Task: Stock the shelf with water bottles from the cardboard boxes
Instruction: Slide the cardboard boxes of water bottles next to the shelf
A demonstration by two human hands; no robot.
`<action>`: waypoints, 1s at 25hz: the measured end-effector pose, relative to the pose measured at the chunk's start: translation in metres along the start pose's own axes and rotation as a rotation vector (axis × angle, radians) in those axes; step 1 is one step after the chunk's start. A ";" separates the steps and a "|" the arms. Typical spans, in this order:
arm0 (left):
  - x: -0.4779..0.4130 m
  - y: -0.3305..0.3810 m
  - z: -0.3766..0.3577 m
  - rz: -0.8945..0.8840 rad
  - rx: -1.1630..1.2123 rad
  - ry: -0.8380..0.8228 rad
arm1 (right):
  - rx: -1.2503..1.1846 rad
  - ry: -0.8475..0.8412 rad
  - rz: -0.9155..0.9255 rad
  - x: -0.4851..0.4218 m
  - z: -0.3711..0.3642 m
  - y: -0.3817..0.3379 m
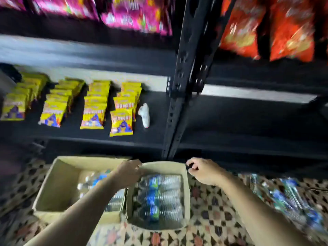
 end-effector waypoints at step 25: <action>-0.077 -0.224 -0.242 0.455 -0.083 0.402 | -0.435 0.258 -0.696 -0.137 -0.307 0.244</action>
Point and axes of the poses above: each hand's wrist, its own x-axis away from the middle knuckle, its own z-axis out of the back of the hand, y = z × x, the point moved 10 cm from there along -x, towards the middle knuckle, and after that the axes turned 5 degrees about z, right-handed, at the moved point
